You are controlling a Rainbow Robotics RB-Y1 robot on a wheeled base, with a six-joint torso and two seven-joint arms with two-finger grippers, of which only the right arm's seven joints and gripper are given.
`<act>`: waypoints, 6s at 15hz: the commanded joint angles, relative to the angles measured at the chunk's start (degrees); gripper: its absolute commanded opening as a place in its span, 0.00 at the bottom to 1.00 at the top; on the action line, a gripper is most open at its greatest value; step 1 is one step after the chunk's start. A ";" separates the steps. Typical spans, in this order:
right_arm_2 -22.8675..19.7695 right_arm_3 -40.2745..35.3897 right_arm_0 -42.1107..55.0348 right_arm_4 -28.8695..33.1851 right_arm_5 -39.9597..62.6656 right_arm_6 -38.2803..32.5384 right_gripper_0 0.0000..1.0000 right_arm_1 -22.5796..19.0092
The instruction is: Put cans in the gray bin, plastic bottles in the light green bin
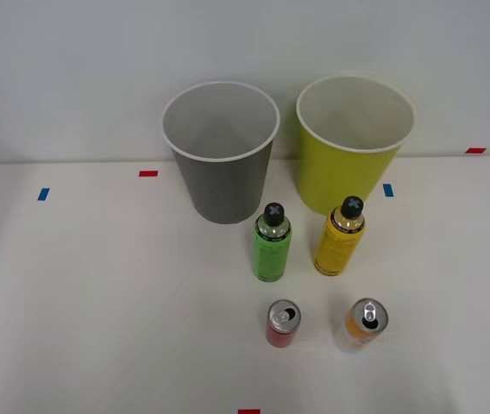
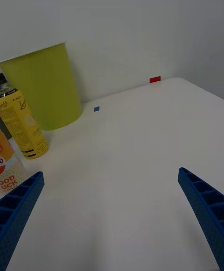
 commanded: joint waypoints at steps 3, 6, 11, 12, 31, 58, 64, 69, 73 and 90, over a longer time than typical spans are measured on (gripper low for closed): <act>0.00 0.00 0.00 0.00 0.00 0.00 1.00 0.00; 0.00 0.00 0.00 0.00 0.00 0.00 1.00 0.00; 0.00 0.00 0.00 0.00 0.00 0.00 1.00 0.00; 0.00 0.00 0.00 0.00 0.00 0.00 1.00 0.00; 0.00 0.00 0.00 0.00 0.00 0.00 1.00 0.00; 1.93 2.81 -0.62 0.70 -3.43 0.97 1.00 0.26; 4.13 2.72 -2.99 1.14 -3.52 3.69 1.00 -5.10; 6.86 12.22 -12.39 -0.35 -7.47 7.29 1.00 -10.81; 13.36 13.71 -20.48 -1.93 -8.00 14.94 1.00 -16.00; 25.40 13.27 -38.14 -0.79 2.72 16.52 1.00 -16.44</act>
